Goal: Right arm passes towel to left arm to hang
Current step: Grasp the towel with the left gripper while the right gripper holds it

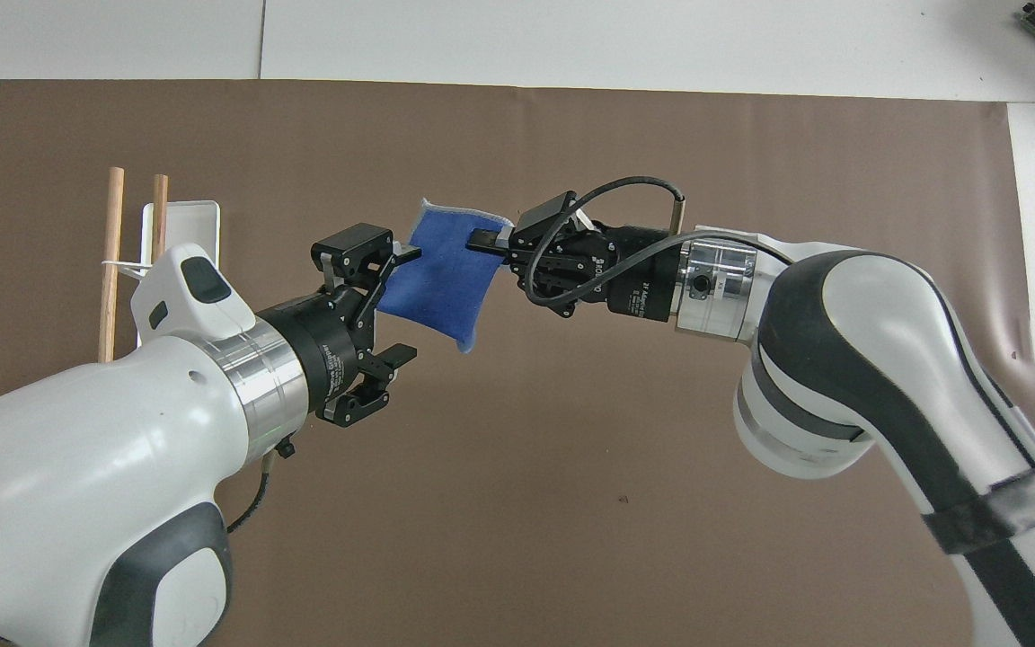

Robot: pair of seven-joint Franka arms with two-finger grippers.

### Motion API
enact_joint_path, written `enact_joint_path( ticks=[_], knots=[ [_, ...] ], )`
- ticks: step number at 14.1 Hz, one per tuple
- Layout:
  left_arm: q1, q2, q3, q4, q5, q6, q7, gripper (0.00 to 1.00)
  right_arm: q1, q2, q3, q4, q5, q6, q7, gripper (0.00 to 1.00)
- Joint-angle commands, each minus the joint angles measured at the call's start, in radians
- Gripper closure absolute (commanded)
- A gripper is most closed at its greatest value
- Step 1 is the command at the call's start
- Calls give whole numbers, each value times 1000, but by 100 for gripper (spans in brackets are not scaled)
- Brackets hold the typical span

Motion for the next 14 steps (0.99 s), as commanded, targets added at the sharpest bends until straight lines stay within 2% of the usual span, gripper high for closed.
enact_joint_path(
  ticks=[1, 3, 6, 7, 14],
  knots=[
    [-34, 19, 16, -36, -24, 117, -103, 0, 3, -2, 4, 0, 25, 18, -15, 100],
    [-30, 30, 19, -34, -24, 152, -111, 31, 3, -2, 4, 0, 25, 18, -15, 100],
    [-7, 33, 20, -34, -24, 173, -109, 97, 3, -2, 4, 0, 25, 18, -14, 100],
    [-4, 35, 20, -34, -24, 174, -109, 100, 3, -2, 4, 0, 25, 18, -14, 100],
    [18, 39, 23, -33, -24, 179, -92, 100, 3, 0, 4, 0, 20, 39, -11, 100]
  ],
)
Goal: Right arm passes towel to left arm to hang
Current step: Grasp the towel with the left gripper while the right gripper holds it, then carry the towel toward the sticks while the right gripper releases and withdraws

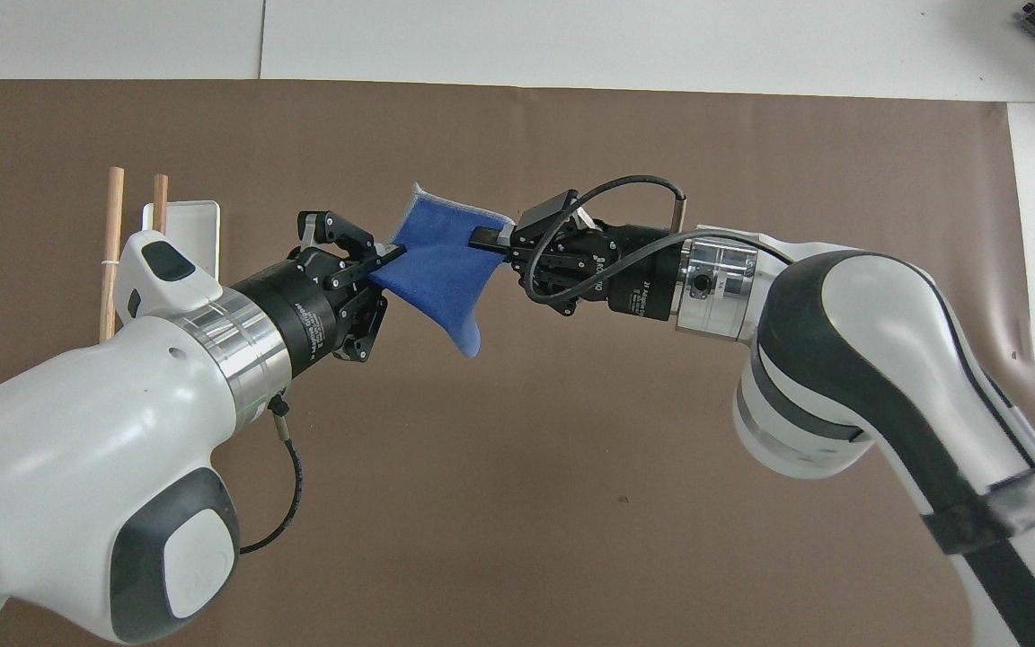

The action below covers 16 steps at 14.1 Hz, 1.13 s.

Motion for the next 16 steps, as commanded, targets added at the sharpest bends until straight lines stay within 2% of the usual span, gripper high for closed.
enact_joint_path(
  ticks=[1, 2, 3, 4, 6, 8, 12, 16],
  knots=[
    [24, 2, -2, -11, -21, 44, 13, 100, 2, 0, 4, 0, 20, 26, -11, 100],
    [41, 3, -3, -11, -19, 56, 15, 100, 2, 0, 4, 0, 17, 29, -11, 79],
    [47, 9, -2, -11, -19, 58, 16, 100, 2, -2, 4, -2, 11, 52, -17, 1],
    [64, 11, -3, -12, -19, 58, 39, 100, 5, -6, 5, -3, -8, 90, -17, 0],
    [75, 25, -2, -14, -19, 58, 105, 100, 25, -8, 4, 0, -169, 149, -8, 0],
    [122, 45, -2, -14, -19, 72, 142, 100, 25, -12, 1, 0, -393, 187, 23, 0],
    [210, 109, -2, -21, -19, 139, 245, 100, -4, -12, -7, 3, -971, 192, 188, 0],
    [331, 167, -3, -49, -19, 206, 312, 100, -37, -15, -16, 6, -1341, 157, 269, 0]
  ],
)
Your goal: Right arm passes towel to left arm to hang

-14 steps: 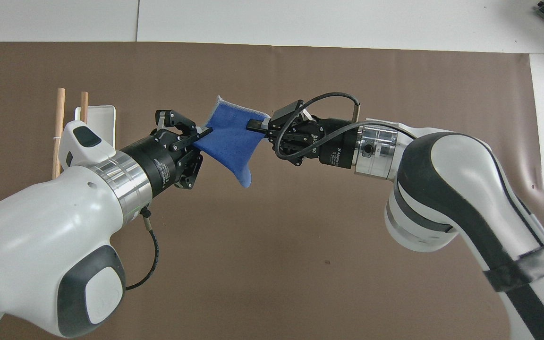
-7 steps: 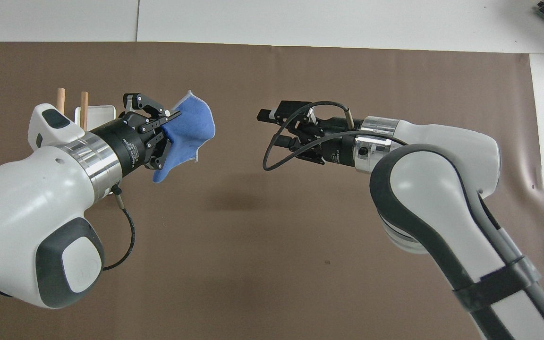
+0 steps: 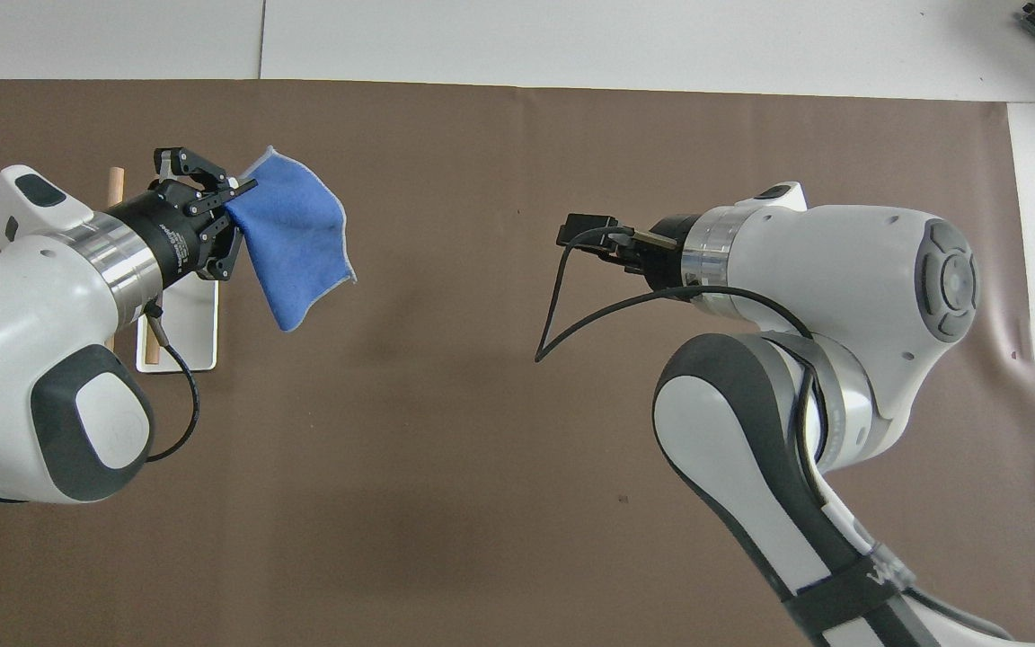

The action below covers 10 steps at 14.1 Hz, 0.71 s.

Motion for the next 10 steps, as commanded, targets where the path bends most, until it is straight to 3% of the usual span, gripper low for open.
enact_joint_path(
  ticks=[1, 7, 10],
  knots=[
    [91, 24, -12, -55, -19, 116, 39, 100, -55, -14, 0, 4, -218, -58, 27, 0],
    [246, 74, -13, -57, -19, 158, 39, 100, -148, -59, -8, 113, -416, -326, 21, 0],
    [331, 105, -13, -54, -19, 149, 73, 100, -148, -115, -68, 132, -452, -420, -19, 0]
  ],
)
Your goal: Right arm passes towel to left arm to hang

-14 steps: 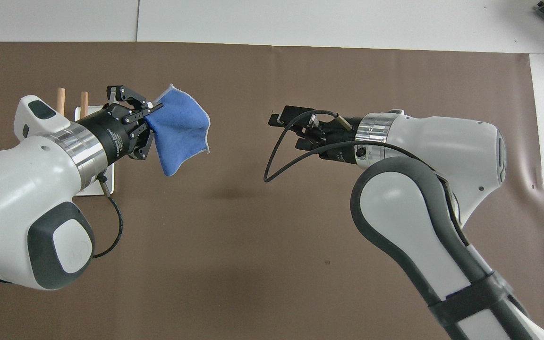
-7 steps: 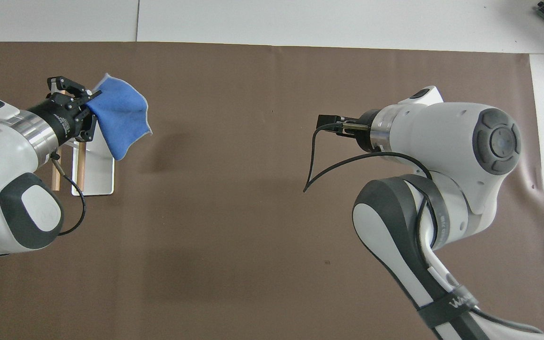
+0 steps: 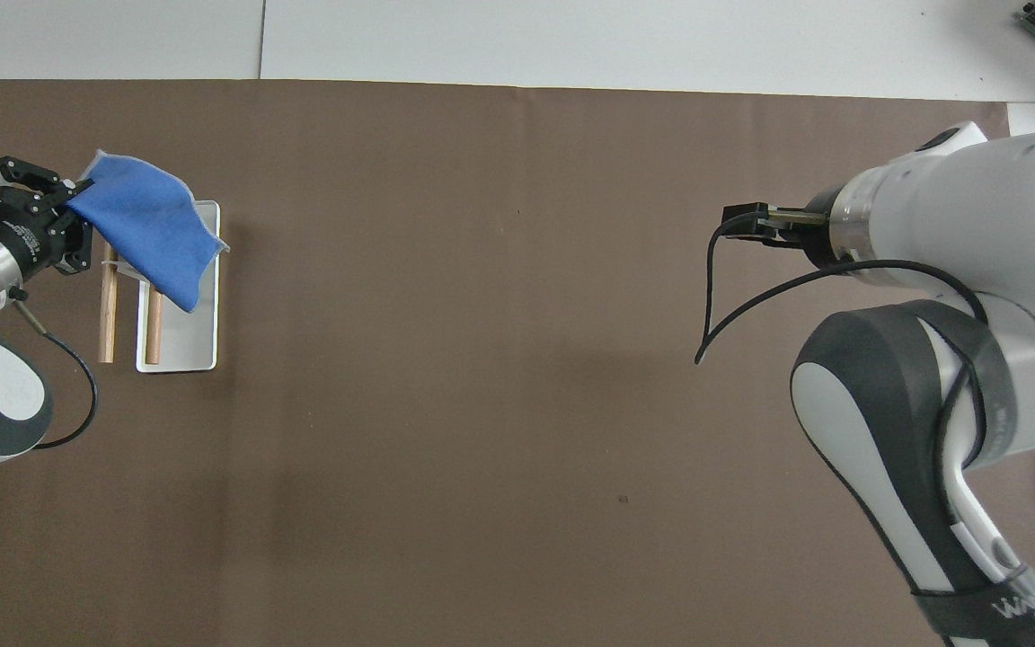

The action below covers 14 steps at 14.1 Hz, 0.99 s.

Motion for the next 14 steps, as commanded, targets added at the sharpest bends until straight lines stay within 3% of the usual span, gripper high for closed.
enact_joint_path(
  ticks=[1, 6, 8, 11, 12, 13, 14],
  knots=[
    [74, 19, -12, -3, -19, 12, 40, 100, -4, -38, -43, 30, -25, -100, -65, 0],
    [143, 19, -13, -40, -19, 9, 60, 100, -6, -41, -126, 178, -22, -346, -141, 0],
    [157, 18, -12, -46, -19, 9, 60, 99, -70, -32, -120, 262, -5, -485, -185, 0],
    [166, 10, -13, -71, -19, 9, 57, 92, -98, -38, -114, 267, 4, -549, -193, 0],
    [168, 9, -12, -77, -19, 9, 54, 77, -115, -38, -114, 262, 10, -543, -193, 0],
    [176, 9, -12, -77, -19, 7, 54, 54, -123, -47, -114, 242, 19, -541, -193, 0],
    [179, 10, -12, -69, -19, 7, 53, 25, -124, -59, -112, 227, 19, -544, -193, 0]
  ],
)
